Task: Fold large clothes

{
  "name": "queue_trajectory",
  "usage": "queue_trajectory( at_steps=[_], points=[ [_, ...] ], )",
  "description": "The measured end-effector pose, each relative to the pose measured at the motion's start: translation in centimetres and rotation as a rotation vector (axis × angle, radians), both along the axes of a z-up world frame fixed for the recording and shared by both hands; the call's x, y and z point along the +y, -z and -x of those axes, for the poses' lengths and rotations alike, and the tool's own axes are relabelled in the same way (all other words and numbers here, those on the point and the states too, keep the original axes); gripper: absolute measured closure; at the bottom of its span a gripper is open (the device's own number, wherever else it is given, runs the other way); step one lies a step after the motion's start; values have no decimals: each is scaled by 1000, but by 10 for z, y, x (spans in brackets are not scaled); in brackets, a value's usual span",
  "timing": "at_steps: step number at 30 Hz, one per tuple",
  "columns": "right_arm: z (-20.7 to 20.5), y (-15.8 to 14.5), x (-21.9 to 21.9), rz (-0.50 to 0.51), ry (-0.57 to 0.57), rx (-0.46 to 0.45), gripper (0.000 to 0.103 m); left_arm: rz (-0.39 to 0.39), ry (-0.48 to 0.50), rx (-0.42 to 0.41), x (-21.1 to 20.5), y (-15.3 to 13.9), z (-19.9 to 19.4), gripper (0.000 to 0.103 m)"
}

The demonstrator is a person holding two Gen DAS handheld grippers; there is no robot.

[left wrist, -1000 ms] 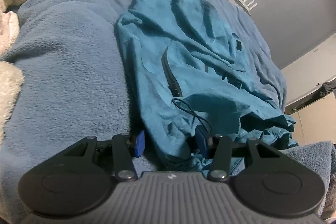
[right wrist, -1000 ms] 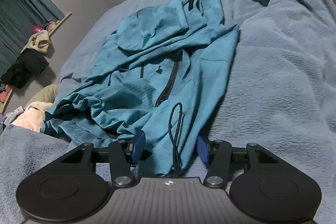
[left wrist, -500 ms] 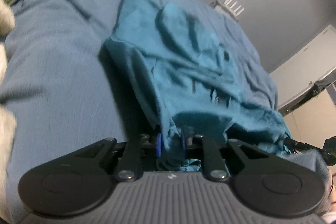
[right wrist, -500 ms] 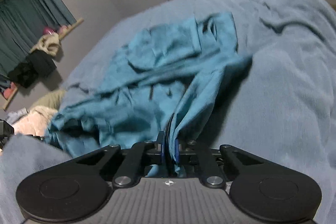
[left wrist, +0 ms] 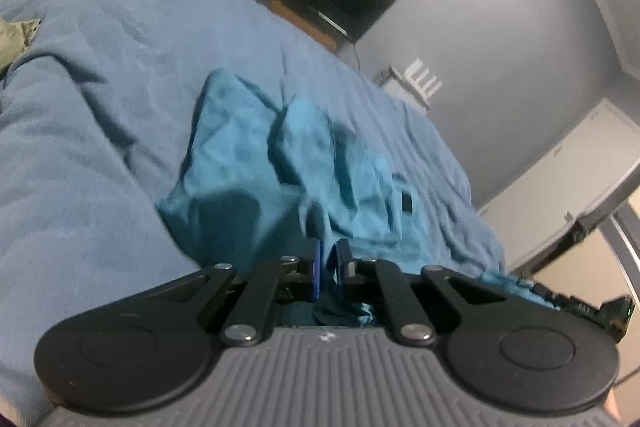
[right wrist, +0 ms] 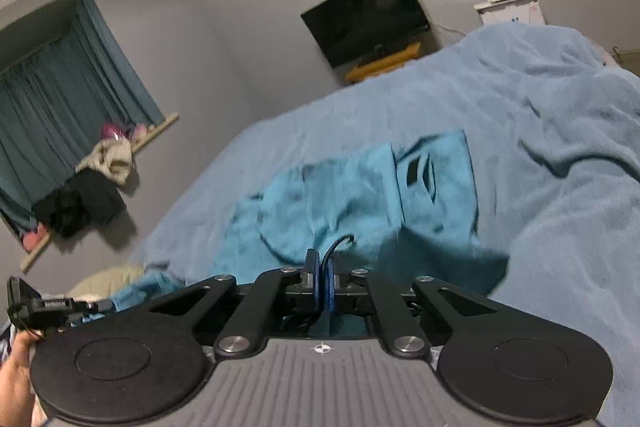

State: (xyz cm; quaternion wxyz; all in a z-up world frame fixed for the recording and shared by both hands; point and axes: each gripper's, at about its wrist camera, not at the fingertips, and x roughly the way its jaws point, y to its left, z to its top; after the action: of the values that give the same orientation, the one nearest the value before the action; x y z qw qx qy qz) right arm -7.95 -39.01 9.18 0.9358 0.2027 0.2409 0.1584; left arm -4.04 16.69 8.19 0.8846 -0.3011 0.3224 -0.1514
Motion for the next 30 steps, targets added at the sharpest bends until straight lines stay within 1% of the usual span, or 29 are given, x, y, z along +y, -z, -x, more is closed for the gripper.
queue_trajectory(
  at_steps=[3, 5, 6, 8, 9, 11, 12, 13, 14, 15, 16, 17, 18, 19, 20, 21, 22, 23, 24, 25, 30],
  points=[
    [-30, -2, 0, -30, 36, -43, 100, 37, -39, -17, 4, 1, -30, 101],
    [-50, -1, 2, -30, 60, -68, 101, 20, -42, -25, 0, 3, -55, 101],
    [-61, 1, 5, -16, 70, -76, 101, 8, -45, -25, -4, 5, -66, 103],
    [-84, 8, 11, -2, 68, -67, 100, -27, -43, -26, -11, 8, -85, 103],
    [-93, 13, 12, -9, 58, -55, 100, -32, -38, -22, -13, 10, -92, 103],
    [-107, 22, 15, 4, 53, -14, 100, -24, -13, -9, -17, 15, -93, 103],
    [-111, 26, 16, 17, 51, 11, 97, -43, 6, -9, -19, 16, -91, 103],
    [-112, 29, 16, 40, 45, 30, 91, -87, 31, -16, -22, 16, -86, 103],
    [-109, 31, 16, 67, 41, 39, 88, -114, 53, -17, -24, 16, -81, 103],
    [-107, 32, 16, 95, 38, 56, 82, -128, 76, -2, -24, 18, -74, 103],
    [-101, 33, 16, 122, 32, 82, 69, -132, 90, 19, -23, 20, -68, 103],
    [-95, 34, 14, 140, 22, 96, 62, -130, 104, 37, -21, 21, -62, 103],
    [-88, 34, 14, 161, 7, 107, 53, -133, 109, 55, -21, 22, -56, 97],
    [-79, 33, 14, 184, -11, 120, 49, -144, 106, 71, -20, 22, -48, 82],
    [-71, 33, 15, 198, -27, 131, 46, -150, 95, 84, -19, 22, -41, 72],
    [-61, 33, 15, 205, -42, 144, 40, -148, 82, 93, -18, 22, -33, 53],
    [-53, 34, 15, 204, -57, 161, 33, -138, 69, 105, -16, 22, -25, 39],
    [-45, 36, 14, 200, -67, 181, 30, -129, 64, 120, -15, 23, -17, 36],
    [-37, 38, 12, 193, -73, 202, 27, -127, 67, 138, -15, 23, -11, 36],
    [-28, 41, 11, 183, -74, 228, 27, -139, 72, 157, -17, 24, -4, 36],
    [11, 48, 2, 173, -68, 283, 27, -232, 77, 183, -20, 18, 30, 36]
  ],
)
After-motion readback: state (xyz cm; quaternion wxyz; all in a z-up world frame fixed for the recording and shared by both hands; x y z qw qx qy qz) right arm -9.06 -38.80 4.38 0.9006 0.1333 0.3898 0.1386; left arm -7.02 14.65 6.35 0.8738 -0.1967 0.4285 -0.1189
